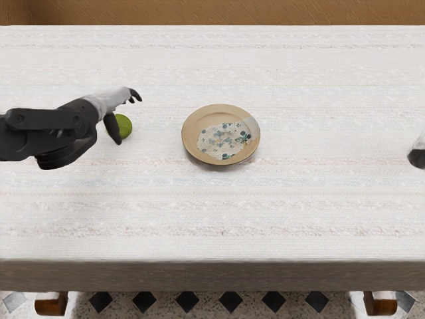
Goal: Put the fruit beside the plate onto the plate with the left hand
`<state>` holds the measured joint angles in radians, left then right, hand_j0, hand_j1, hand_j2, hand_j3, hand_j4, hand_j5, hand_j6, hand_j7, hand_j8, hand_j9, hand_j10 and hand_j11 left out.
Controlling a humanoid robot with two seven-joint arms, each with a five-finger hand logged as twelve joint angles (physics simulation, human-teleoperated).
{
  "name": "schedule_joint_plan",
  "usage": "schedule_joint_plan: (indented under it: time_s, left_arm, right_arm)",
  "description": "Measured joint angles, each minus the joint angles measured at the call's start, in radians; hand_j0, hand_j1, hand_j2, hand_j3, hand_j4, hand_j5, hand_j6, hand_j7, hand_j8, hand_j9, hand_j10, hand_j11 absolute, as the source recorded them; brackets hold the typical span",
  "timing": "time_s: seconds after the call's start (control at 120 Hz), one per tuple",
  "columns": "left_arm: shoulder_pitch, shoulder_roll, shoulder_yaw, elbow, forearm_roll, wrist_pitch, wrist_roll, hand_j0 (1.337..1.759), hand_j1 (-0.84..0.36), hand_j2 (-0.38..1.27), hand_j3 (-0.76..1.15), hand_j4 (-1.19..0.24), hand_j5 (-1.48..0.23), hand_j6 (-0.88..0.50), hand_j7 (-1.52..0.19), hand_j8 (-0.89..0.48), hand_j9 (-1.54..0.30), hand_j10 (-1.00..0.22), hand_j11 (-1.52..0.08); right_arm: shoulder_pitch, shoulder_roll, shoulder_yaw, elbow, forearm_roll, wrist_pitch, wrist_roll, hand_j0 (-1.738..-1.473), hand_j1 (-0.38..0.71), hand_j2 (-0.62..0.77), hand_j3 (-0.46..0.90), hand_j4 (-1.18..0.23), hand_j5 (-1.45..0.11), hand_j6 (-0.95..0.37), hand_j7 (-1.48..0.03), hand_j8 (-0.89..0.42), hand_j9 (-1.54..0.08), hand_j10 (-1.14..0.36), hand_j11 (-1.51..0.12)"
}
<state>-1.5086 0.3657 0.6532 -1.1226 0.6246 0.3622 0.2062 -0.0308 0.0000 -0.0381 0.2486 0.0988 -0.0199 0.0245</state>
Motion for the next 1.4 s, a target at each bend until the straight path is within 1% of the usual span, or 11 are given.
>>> schedule_joint_plan:
  time_s: [0.283, 0.592, 0.892, 0.95, 0.992, 1.05, 1.142, 1.208, 1.3, 1.342, 1.4]
  left_arm:
    - [0.039, -0.070, 0.025, 0.112, -0.001, 0.044, -0.001, 1.658, 0.01, 0.06, 0.00, -0.29, -0.37, -0.29, -0.37, -0.29, -0.37, -0.29, -0.37]
    - [0.079, -0.086, 0.034, 0.125, -0.010, 0.040, -0.001, 1.658, -0.04, 0.07, 0.00, -0.33, -0.42, -0.33, -0.42, -0.33, -0.42, -0.33, -0.42]
    - [0.084, -0.088, 0.057, 0.146, -0.021, 0.037, -0.001, 1.658, -0.20, 0.09, 0.00, -0.46, -0.60, -0.46, -0.60, -0.45, -0.60, -0.46, -0.60]
    - [0.092, -0.094, 0.059, 0.154, -0.015, 0.037, -0.001, 1.656, -0.24, 0.10, 0.00, -0.49, -0.60, -0.43, -0.61, -0.43, -0.63, -0.48, -0.63]
    - [0.093, -0.094, 0.060, 0.158, -0.010, 0.036, -0.001, 1.654, -0.25, 0.14, 0.00, -0.51, -0.61, -0.44, -0.61, -0.44, -0.66, -0.48, -0.66]
    - [0.098, -0.094, 0.062, 0.163, -0.006, 0.034, -0.001, 1.651, -0.23, 0.15, 0.00, -0.53, -0.61, -0.45, -0.63, -0.41, -0.69, -0.49, -0.69]
    - [0.105, -0.094, 0.071, 0.171, -0.014, 0.031, -0.001, 1.653, -0.25, 0.14, 0.00, -0.55, -0.63, -0.42, -0.65, -0.45, -0.70, -0.51, -0.70]
    - [0.105, -0.095, 0.076, 0.173, -0.016, 0.029, -0.001, 1.654, -0.26, 0.13, 0.00, -0.56, -0.67, -0.39, -0.69, -0.44, -0.73, -0.53, -0.73]
    - [0.104, -0.097, 0.080, 0.175, -0.017, 0.019, 0.000, 1.653, -0.31, 0.16, 0.00, -0.49, -0.75, -0.33, -0.76, -0.38, -0.79, -0.58, -0.79]
    - [0.103, -0.101, 0.082, 0.174, -0.019, 0.016, 0.001, 1.652, -0.34, 0.27, 0.00, -0.46, -0.78, -0.30, -0.78, -0.35, -0.81, -0.60, -0.81]
    - [0.087, -0.108, 0.083, 0.171, -0.021, 0.013, 0.001, 1.652, -0.31, 0.22, 0.00, -0.46, -0.82, -0.28, -0.82, -0.36, -0.84, -0.61, -0.84]
  right_arm:
    - [0.000, 0.000, 0.000, 0.000, 0.000, 0.000, 0.000, -1.658, -0.31, -0.01, 0.00, -0.03, -0.04, -0.03, -0.04, -0.03, -0.04, -0.03, -0.04]
    - [0.000, 0.000, 0.000, 0.000, 0.000, 0.000, 0.000, -1.658, -0.31, -0.01, 0.00, -0.03, -0.04, -0.03, -0.04, -0.03, -0.04, -0.03, -0.04]
    - [0.000, 0.000, 0.000, 0.000, 0.000, 0.000, 0.000, -1.658, -0.31, -0.01, 0.00, -0.03, -0.04, -0.03, -0.04, -0.03, -0.04, -0.03, -0.04]
    - [0.000, 0.000, 0.000, 0.000, 0.000, 0.000, 0.000, -1.658, -0.31, -0.01, 0.00, -0.03, -0.04, -0.03, -0.04, -0.03, -0.04, -0.03, -0.04]
    - [0.000, 0.000, 0.000, 0.000, 0.000, 0.000, 0.000, -1.658, -0.31, -0.01, 0.00, -0.03, -0.04, -0.03, -0.04, -0.03, -0.04, -0.03, -0.04]
    - [0.000, 0.000, 0.000, 0.000, 0.000, 0.000, 0.000, -1.658, -0.31, -0.01, 0.00, -0.03, -0.04, -0.03, -0.04, -0.03, -0.04, -0.03, -0.04]
    - [0.000, 0.000, 0.000, 0.000, 0.000, 0.000, 0.000, -1.658, -0.31, -0.01, 0.00, -0.03, -0.04, -0.03, -0.04, -0.03, -0.04, -0.03, -0.04]
    - [0.000, 0.000, 0.000, 0.000, 0.000, 0.000, 0.000, -1.658, -0.31, -0.01, 0.00, -0.03, -0.04, -0.03, -0.04, -0.03, -0.04, -0.03, -0.04]
    - [0.000, 0.000, 0.000, 0.000, 0.000, 0.000, 0.000, -1.658, -0.31, -0.01, 0.00, -0.03, -0.04, -0.03, -0.04, -0.03, -0.04, -0.03, -0.04]
    - [0.000, 0.000, 0.000, 0.000, 0.000, 0.000, 0.000, -1.658, -0.31, -0.01, 0.00, -0.03, -0.04, -0.03, -0.04, -0.03, -0.04, -0.03, -0.04]
    - [0.000, 0.000, 0.000, 0.000, 0.000, 0.000, 0.000, -1.658, -0.31, -0.01, 0.00, -0.03, -0.04, -0.03, -0.04, -0.03, -0.04, -0.03, -0.04]
